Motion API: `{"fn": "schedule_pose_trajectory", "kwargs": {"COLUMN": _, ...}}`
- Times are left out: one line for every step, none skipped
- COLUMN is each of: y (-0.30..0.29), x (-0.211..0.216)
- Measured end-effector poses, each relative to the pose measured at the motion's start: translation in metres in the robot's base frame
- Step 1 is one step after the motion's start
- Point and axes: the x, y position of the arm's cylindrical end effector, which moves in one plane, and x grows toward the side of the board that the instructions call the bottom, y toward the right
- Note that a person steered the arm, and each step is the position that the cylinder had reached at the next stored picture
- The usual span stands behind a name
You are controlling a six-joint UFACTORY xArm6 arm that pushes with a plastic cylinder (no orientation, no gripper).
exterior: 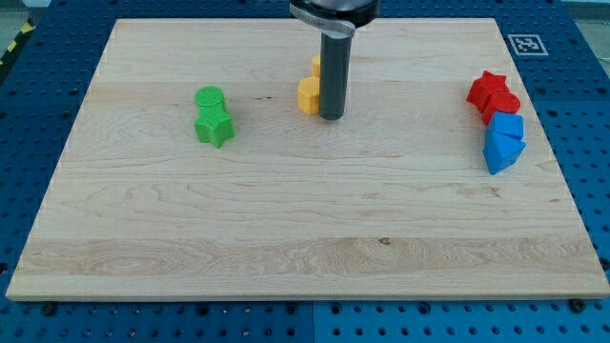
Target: Adjust the yellow blocks to the top side
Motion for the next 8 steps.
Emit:
{"fn": "schedule_pose_trajectory", "kwargs": {"y": -0.002, "x": -0.021}}
{"fn": "schedule_pose_trajectory", "kwargs": {"y": -0.002, "x": -0.024}}
{"fn": "schedule_pose_trajectory", "kwargs": {"y": -0.002, "x": -0.008}}
{"fn": "schedule_pose_trajectory", "kwargs": {"y": -0.016, "x": -0.006}}
{"fn": "schedule_pose_trajectory", "kwargs": {"y": -0.037, "x": -0.006}}
{"fn": "schedule_pose_trajectory", "kwargs": {"y": -0.037, "x": -0.023}}
{"fn": "schedule_pose_trajectory", "kwargs": {"y": -0.037, "x": -0.037}}
{"fn": "schedule_pose_trajectory", "kwargs": {"y": -0.038, "x": -0.034}}
